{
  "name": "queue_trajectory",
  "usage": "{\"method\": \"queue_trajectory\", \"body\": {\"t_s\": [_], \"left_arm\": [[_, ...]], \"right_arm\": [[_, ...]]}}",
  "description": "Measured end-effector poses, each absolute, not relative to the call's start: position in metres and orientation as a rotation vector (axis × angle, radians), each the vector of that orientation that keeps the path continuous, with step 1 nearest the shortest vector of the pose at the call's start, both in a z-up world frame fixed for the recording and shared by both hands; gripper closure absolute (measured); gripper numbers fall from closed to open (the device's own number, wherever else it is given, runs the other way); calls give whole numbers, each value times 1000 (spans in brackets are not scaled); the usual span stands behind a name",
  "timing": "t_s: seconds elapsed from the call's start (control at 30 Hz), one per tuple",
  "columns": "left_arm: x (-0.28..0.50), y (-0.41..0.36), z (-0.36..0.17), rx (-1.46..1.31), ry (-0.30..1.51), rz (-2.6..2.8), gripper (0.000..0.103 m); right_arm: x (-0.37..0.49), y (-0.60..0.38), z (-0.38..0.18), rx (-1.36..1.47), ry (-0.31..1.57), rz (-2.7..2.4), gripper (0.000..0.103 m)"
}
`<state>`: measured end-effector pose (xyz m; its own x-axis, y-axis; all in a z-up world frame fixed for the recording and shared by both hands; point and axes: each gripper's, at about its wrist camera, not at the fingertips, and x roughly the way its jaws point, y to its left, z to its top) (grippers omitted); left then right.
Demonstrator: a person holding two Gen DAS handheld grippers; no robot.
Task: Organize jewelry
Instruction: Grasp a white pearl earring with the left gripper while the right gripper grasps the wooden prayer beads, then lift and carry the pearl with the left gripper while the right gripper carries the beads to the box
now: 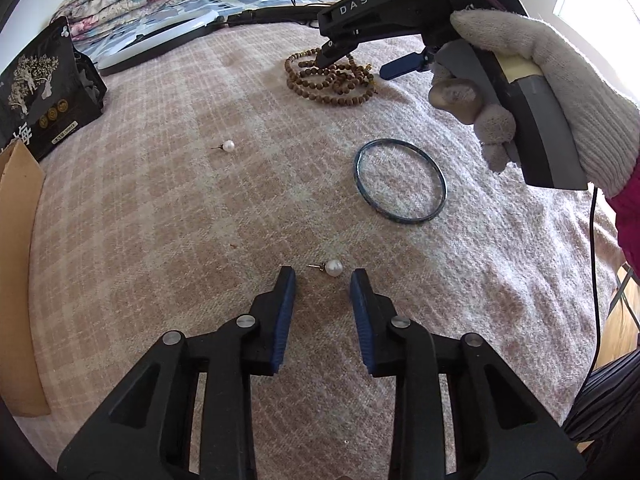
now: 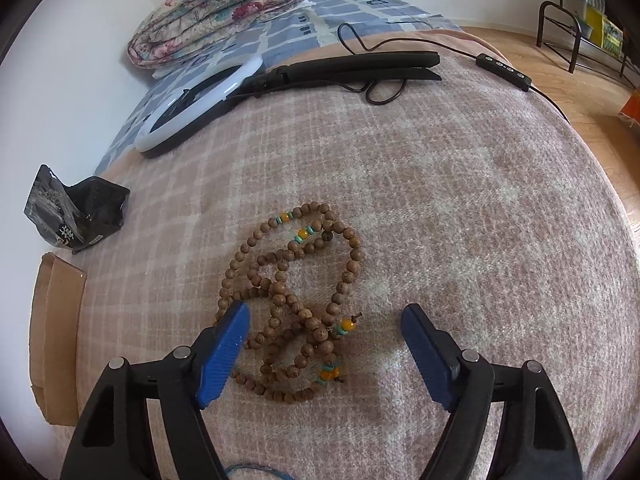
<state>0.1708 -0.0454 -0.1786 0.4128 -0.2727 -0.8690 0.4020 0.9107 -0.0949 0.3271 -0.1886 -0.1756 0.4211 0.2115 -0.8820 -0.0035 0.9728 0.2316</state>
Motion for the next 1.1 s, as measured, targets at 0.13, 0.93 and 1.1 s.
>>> {"method": "queue_trajectory", "body": {"t_s": [0.13, 0.93, 1.1], "left_arm": [[171, -46, -180, 140, 1060, -424, 79], [166, -40, -174, 155, 1030, -396, 96], [164, -37, -167, 146, 1014, -391, 96]], "right_arm": [[330, -179, -180, 146, 1135, 113, 31], [312, -157, -154, 24, 1045, 229, 91], [308, -153, -136, 36, 1011, 251, 92]]}}
